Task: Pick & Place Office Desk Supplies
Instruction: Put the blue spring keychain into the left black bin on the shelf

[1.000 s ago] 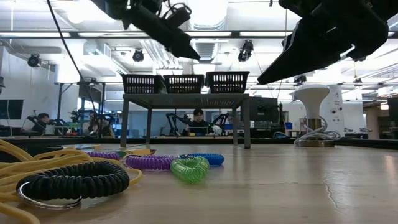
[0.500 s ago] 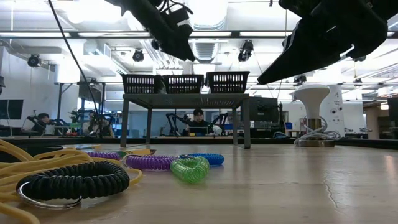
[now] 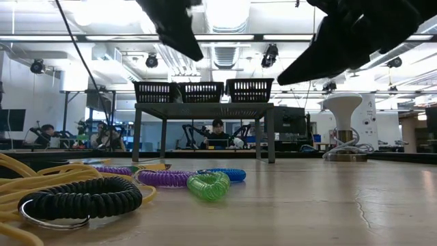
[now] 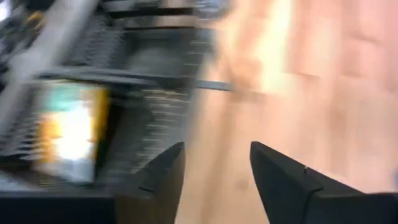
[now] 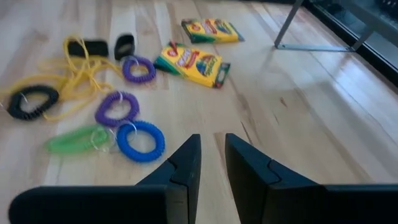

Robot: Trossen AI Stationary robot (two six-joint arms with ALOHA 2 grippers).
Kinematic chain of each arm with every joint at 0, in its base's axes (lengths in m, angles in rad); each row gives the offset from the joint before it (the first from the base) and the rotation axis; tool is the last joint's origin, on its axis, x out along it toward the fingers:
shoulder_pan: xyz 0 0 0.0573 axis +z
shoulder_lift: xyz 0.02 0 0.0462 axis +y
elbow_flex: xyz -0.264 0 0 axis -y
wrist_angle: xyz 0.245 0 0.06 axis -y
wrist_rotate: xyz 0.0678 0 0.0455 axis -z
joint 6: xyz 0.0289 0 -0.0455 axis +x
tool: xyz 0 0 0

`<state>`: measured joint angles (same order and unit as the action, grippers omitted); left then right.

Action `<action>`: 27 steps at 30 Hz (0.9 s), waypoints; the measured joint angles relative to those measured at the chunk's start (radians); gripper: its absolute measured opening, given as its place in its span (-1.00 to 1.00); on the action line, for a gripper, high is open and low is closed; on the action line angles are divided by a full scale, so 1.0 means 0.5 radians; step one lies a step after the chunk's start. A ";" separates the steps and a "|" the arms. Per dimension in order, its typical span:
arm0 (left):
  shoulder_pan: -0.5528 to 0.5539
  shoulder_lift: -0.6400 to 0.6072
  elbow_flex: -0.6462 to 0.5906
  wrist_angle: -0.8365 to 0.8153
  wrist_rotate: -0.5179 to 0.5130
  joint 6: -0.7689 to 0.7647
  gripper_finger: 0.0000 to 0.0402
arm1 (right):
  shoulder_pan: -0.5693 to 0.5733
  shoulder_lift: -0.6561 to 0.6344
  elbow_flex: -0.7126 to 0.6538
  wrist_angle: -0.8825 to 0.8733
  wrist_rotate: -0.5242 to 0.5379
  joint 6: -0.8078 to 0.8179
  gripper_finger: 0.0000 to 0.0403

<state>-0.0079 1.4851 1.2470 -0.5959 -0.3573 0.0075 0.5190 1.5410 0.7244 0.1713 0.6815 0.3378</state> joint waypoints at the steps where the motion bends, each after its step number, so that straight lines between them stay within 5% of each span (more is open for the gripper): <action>1: -0.108 0.000 -0.052 0.042 -0.048 -0.034 -0.15 | 0.000 0.000 -0.024 0.066 -0.001 -0.001 -0.66; 10: -0.928 0.000 -0.727 1.061 -0.770 -0.358 -0.29 | -0.006 0.000 -0.050 0.208 -0.005 0.029 -0.55; 16: -1.087 0.001 -1.163 1.789 -0.733 -0.476 -0.29 | -0.048 0.025 -0.031 0.226 -0.251 0.074 -0.32; 21: -1.094 0.007 -1.324 1.871 -0.535 -0.728 -0.29 | -0.147 0.235 -0.016 0.397 -0.614 0.021 -0.11; 27: -1.098 0.111 -1.396 1.931 -0.540 -0.909 -0.29 | -0.270 0.602 0.223 0.437 -1.002 -0.351 -0.01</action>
<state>-0.5570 1.5406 0.5489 0.3698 -0.6273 -0.4471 0.3839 1.8419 0.8360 0.3898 0.1805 0.1622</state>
